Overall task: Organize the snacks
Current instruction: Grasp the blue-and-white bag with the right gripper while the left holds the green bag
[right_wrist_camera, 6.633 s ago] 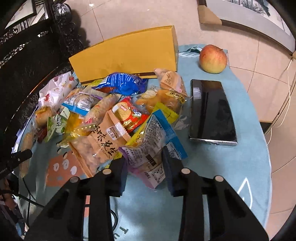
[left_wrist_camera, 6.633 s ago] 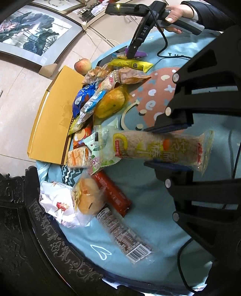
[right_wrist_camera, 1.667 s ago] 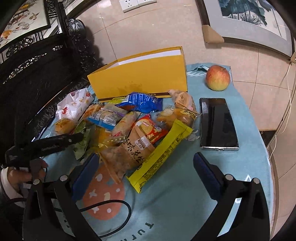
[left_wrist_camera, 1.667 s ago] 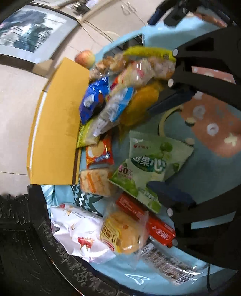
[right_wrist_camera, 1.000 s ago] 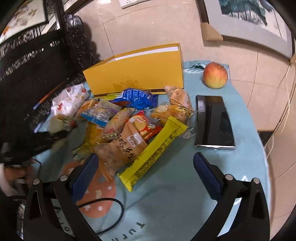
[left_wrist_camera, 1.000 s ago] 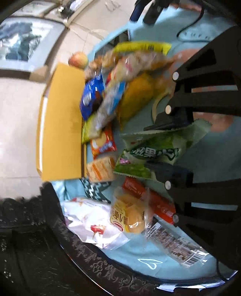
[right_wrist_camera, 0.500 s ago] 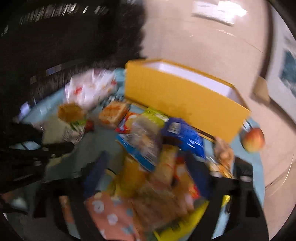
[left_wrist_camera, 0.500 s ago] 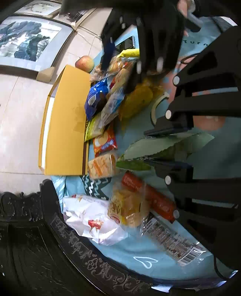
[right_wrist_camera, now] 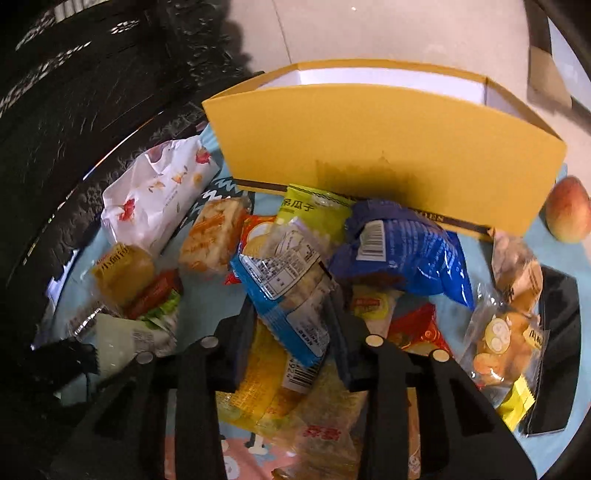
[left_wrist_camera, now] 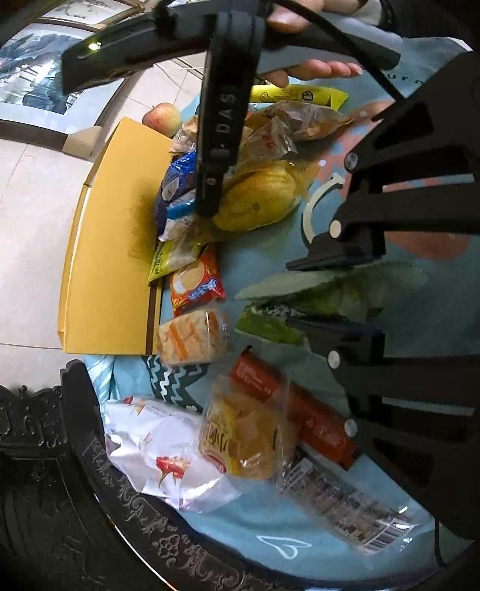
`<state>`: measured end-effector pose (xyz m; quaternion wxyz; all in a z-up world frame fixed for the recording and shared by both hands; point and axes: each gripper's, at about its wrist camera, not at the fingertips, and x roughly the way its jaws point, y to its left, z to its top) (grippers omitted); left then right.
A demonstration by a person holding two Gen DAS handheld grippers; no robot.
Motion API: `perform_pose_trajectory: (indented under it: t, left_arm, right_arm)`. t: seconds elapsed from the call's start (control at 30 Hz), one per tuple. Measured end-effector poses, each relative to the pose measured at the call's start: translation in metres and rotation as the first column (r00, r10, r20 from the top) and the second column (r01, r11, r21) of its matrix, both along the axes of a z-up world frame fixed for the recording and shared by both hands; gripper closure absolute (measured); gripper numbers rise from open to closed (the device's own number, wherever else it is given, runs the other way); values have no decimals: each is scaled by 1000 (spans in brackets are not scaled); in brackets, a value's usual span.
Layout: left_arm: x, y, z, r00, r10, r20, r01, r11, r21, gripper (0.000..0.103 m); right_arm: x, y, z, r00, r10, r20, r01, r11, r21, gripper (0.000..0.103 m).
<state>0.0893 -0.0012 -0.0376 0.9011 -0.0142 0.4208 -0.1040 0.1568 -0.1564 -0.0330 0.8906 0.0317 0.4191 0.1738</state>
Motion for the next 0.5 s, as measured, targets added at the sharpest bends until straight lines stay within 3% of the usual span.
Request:
perform_pose_trajectory:
  t: [0.13,0.23,0.3,0.37,0.47,0.5]
  left_arm:
    - [1,-1,-2,1000,-2,-4,2,1000,-2,78]
    - [2,-1,-4,1000,-6,-7,6,1000,-2,78]
    - [2,-2,-5,1000,-10,-9,10,1000,-2,77]
    - [2,-2,-6,1000,-12,-11,12,1000,-3,77]
    - [3,-1,-7,1000,-17,-8,17,1000,-5,78]
    - [2,-1,-7,1000,-19,-3,19,1000,-1,79]
  right_arm:
    - [4,10,2,999,-31,14,31,999,-32,53]
    - [15,11,1,998,-59,-12,59,998,6,51]
    - [22,15,-3,996,-85,-17,84,996,-42,52]
    - [28,12,-10,992,-114,-44,111,992,-61,72]
    - [23,-2,-8,990,-136,-38,135,991,-13,89]
    - [18,-6,-4,991,-131,-20,131,991,16,89]
